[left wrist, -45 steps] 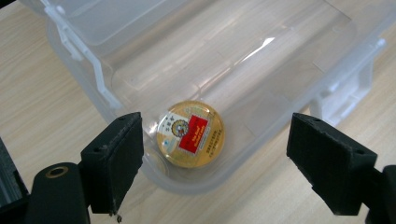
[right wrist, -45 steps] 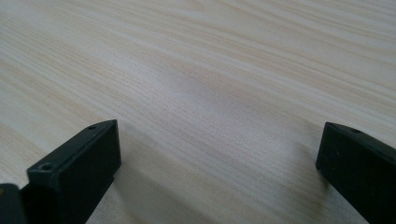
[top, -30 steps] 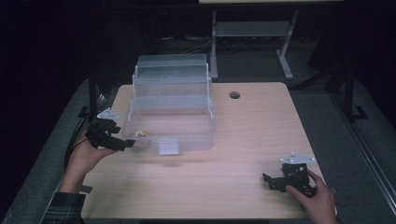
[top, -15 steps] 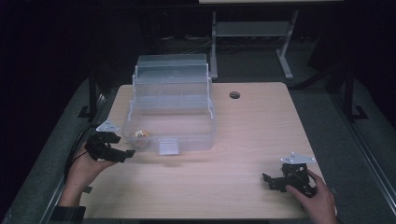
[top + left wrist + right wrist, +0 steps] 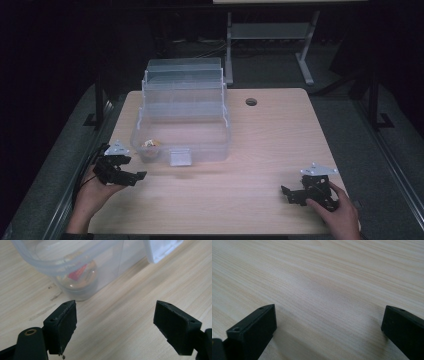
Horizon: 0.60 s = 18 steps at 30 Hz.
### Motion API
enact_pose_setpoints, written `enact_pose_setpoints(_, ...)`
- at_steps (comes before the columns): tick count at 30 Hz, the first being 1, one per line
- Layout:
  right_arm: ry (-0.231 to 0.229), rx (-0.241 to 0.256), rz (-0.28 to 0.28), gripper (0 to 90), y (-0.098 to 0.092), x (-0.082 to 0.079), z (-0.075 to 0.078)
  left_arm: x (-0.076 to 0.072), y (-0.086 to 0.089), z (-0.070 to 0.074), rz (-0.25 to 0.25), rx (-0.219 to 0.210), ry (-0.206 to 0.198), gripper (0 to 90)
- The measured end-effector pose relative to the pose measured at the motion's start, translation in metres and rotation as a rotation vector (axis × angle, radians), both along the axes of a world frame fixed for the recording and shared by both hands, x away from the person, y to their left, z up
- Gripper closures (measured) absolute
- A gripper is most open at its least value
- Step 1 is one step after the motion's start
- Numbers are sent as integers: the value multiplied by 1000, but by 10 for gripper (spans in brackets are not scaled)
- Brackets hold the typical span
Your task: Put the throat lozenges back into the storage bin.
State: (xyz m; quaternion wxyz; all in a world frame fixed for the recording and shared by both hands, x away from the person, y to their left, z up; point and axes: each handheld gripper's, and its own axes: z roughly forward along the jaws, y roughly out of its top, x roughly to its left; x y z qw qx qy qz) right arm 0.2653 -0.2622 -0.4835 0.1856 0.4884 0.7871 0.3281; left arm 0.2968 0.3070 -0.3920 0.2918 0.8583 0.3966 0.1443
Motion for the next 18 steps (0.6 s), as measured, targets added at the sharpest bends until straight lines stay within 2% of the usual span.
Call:
enact_pose_setpoints(9,0,0,0,0,0,0,0,-8,-4,-17,-9,1,0,172)
enact_pose_setpoints(18,0,0,0,0,0,0,0,-17,-7,-35,-21,-16,-42,148)
